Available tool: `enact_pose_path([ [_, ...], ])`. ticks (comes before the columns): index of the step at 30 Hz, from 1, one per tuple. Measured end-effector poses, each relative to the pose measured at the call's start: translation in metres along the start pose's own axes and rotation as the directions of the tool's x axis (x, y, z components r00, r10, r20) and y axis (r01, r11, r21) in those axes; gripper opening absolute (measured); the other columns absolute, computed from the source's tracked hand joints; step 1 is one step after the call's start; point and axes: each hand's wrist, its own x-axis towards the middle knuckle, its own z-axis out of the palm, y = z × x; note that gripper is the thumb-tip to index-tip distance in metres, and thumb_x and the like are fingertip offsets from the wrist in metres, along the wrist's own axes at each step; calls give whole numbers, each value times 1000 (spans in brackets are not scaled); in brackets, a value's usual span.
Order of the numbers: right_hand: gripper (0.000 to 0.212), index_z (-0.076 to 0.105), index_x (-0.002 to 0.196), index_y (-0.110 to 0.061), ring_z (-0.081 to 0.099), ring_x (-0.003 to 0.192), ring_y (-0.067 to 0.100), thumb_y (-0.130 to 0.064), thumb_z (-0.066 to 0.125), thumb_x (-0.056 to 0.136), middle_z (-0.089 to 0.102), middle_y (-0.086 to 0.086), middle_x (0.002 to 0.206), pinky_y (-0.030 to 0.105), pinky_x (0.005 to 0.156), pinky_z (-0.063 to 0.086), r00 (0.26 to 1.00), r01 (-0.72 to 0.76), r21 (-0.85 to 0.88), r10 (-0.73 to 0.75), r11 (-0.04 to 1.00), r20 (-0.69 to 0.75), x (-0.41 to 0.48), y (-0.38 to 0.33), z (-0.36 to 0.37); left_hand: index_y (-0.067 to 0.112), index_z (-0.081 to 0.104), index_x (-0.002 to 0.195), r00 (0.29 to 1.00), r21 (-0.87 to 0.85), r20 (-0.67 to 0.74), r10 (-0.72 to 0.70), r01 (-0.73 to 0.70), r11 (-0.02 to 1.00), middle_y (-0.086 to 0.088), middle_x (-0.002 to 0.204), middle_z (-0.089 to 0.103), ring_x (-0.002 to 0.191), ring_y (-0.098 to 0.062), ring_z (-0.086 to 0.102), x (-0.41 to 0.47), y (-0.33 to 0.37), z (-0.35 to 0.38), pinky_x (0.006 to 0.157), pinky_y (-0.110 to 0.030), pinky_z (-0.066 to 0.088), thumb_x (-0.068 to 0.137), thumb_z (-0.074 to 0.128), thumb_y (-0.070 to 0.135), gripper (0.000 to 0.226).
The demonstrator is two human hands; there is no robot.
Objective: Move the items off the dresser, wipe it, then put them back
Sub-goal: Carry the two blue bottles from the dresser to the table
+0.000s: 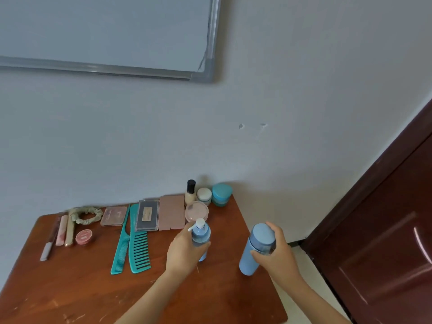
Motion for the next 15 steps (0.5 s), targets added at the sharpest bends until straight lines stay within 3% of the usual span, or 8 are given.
enact_pose_path([
  [5, 70, 39, 129, -22, 55, 95, 13, -1, 71, 70, 51, -16, 101, 22, 80, 43, 998, 62, -1, -62, 998, 21, 39, -1, 2, 15, 52, 120, 993, 39, -86, -84, 88, 995, -3, 106, 65, 95, -21, 61, 23, -2, 0, 75, -27, 48, 77, 71, 28, 49],
  [12, 72, 37, 131, -22, 53, 91, 7, 0, 70, 72, 47, -25, 99, 19, 77, 42, 983, 123, 30, -126, 992, 131, 90, 1, 8, 22, 50, 99, 960, 7, -246, -132, 137, 990, 0, 86, 63, 79, -19, 61, 37, -3, -2, 66, -27, 45, 79, 68, 27, 27],
  [15, 71, 37, 132, -22, 54, 99, 16, 0, 69, 72, 52, -13, 102, 24, 79, 43, 973, 155, 27, -157, 988, 170, 115, -6, 18, 24, 48, 93, 935, 1, -321, -152, 161, 987, 3, 80, 61, 71, -14, 58, 39, -5, -8, 61, -25, 42, 79, 67, 23, 24],
])
